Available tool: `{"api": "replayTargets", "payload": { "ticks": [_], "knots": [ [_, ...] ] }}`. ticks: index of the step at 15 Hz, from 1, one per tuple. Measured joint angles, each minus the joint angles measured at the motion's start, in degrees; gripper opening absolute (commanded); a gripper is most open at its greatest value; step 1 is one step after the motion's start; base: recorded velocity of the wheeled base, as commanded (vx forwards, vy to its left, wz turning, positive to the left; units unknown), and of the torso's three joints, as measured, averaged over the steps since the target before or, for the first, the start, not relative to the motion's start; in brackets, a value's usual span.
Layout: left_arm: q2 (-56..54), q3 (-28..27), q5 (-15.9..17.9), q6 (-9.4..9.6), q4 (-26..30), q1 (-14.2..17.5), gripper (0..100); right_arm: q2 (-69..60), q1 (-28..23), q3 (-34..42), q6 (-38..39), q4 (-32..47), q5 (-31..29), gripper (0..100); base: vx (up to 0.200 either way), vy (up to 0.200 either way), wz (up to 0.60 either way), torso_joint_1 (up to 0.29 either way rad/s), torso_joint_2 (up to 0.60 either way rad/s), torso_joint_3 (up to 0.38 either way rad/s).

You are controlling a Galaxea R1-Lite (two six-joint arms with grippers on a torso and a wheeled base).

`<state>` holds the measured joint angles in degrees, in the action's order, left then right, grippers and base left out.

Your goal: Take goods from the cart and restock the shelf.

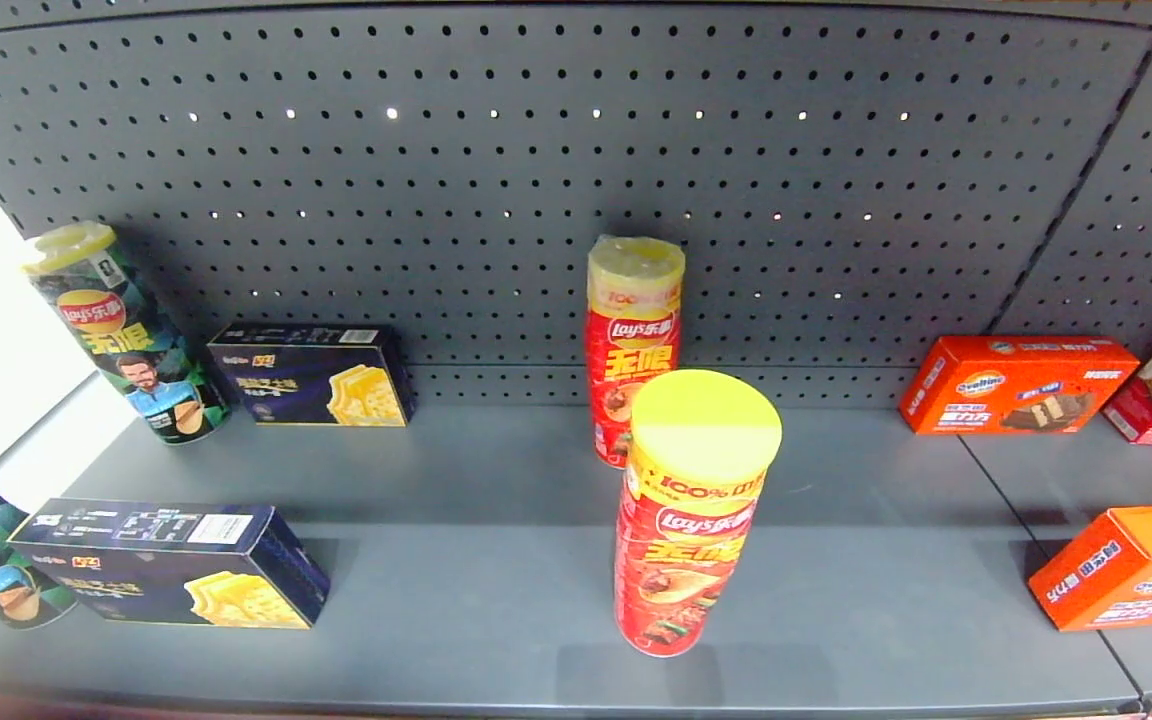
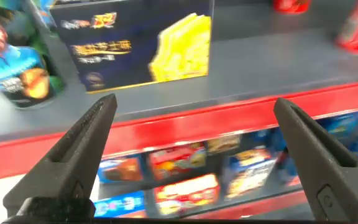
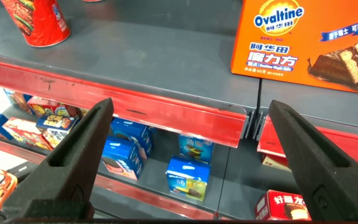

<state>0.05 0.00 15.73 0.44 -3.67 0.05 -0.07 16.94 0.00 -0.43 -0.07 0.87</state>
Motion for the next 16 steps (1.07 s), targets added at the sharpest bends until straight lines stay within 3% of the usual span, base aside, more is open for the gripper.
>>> {"api": "replayTargets", "payload": {
  "ticks": [1, 2, 4, 6, 7, 9, 10, 16],
  "knots": [
    [-0.1, 0.0, 2.1, -0.44, 0.0, 0.0, 100, 0.0, 0.0, 0.0, 0.0, 0.0, 0.0, 100, 0.0, 0.0, 0.0, 0.0, 0.0, 0.0],
    [-0.2, 0.0, 1.1, -0.6, 0.0, 0.0, 100, 0.0, 0.0, 0.0, 0.0, 0.0, 0.0, 100, 0.0, 0.0, 0.0, 0.0, 0.0, 0.0],
    [-0.2, 0.0, -4.7, -0.3, 0.5, 0.1, 100, 0.0, 0.0, 0.0, 0.0, 0.0, 0.0, 100, 0.0, 0.0, 0.0, 0.0, 0.0, 0.0],
    [-0.2, 0.0, -14.8, 1.69, 4.1, 0.1, 100, 0.0, 0.0, 0.0, 0.0, 0.0, 0.0, 100, 0.0, 0.0, 0.0, 0.0, 0.0, 0.0],
    [-0.2, -0.2, -14.6, 2.79, 4.6, 0.1, 100, 0.0, 0.0, 0.0, 0.0, 0.0, 0.0, 100, 0.0, 0.0, 0.0, 0.0, 0.0, 0.0],
    [-0.2, -0.2, -8.8, 4.07, 4.4, 0.1, 100, 0.0, 0.0, 0.0, 0.0, 0.0, 0.0, 100, 0.0, 0.0, 0.0, 0.0, 0.0, 0.0],
    [-0.2, -0.1, -7.8, 4.07, 4.4, 0.0, 100, 0.0, 0.0, 0.0, 0.0, 0.0, 0.0, 100, 0.0, 0.0, 0.0, 0.0, 0.0, 0.0],
    [-0.2, -0.1, -7.6, 3.96, 4.4, -0.1, 100, 1.1, 0.3, -2.1, -0.1, 0.0, -0.2, 100, 0.0, 0.0, 0.0, 0.0, 0.0, 0.0]
  ]
}}
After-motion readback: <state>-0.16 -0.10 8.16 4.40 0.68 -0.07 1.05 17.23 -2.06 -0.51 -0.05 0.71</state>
